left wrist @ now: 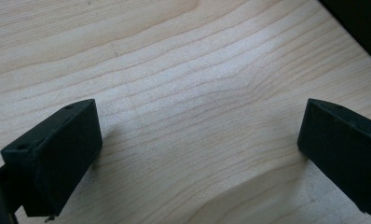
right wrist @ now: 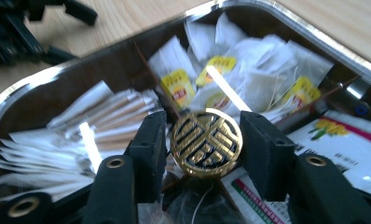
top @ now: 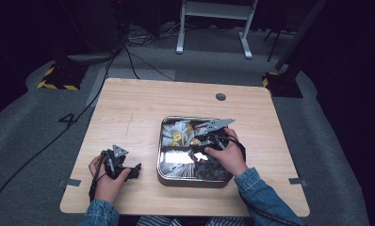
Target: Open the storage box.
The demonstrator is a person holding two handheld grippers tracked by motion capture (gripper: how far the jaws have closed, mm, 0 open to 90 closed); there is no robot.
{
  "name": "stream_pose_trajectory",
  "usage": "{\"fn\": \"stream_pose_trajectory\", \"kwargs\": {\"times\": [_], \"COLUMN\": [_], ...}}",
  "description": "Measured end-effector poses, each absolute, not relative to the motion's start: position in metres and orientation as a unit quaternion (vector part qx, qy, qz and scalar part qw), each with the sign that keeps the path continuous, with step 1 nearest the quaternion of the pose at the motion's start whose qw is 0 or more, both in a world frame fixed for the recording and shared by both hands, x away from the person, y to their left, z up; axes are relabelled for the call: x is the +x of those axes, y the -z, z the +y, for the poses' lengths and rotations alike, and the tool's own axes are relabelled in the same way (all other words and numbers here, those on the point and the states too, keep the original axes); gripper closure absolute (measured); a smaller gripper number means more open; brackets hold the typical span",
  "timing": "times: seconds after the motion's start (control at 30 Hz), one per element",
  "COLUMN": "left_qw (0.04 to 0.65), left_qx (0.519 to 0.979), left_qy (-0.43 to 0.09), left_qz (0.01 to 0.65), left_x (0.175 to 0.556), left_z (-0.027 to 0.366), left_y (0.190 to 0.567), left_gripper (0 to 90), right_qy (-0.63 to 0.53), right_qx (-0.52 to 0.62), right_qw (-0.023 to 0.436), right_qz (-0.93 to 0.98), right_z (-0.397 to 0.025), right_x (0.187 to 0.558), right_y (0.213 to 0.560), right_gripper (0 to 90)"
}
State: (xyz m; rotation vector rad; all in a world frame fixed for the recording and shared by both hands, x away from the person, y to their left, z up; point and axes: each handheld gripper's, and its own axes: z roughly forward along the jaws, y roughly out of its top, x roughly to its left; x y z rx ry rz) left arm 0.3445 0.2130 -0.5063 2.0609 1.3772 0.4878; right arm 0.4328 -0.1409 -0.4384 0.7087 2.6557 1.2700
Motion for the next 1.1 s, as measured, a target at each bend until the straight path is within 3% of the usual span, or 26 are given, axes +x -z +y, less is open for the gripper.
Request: {"fn": "stream_pose_trajectory", "kwargs": {"times": [0.2, 1.1], "left_qw": [0.303, 0.301], "left_qx": [0.777, 0.779], "left_qy": [-0.183, -0.184], "left_qz": [0.520, 0.518], "left_x": [0.3443, 0.3455], "left_z": [0.2129, 0.2129], "left_y": [0.5063, 0.5061], "left_gripper": [0.0, 0.0], "right_qy": [-0.408, -0.416], "right_qx": [0.223, 0.243], "right_qw": [0.090, 0.098], "right_qz": [0.881, 0.871], "right_z": [-0.1368, -0.1369], "right_x": [0.4274, 0.4234], "right_y": [0.4430, 0.4404], "right_gripper": [58.5, 58.9]}}
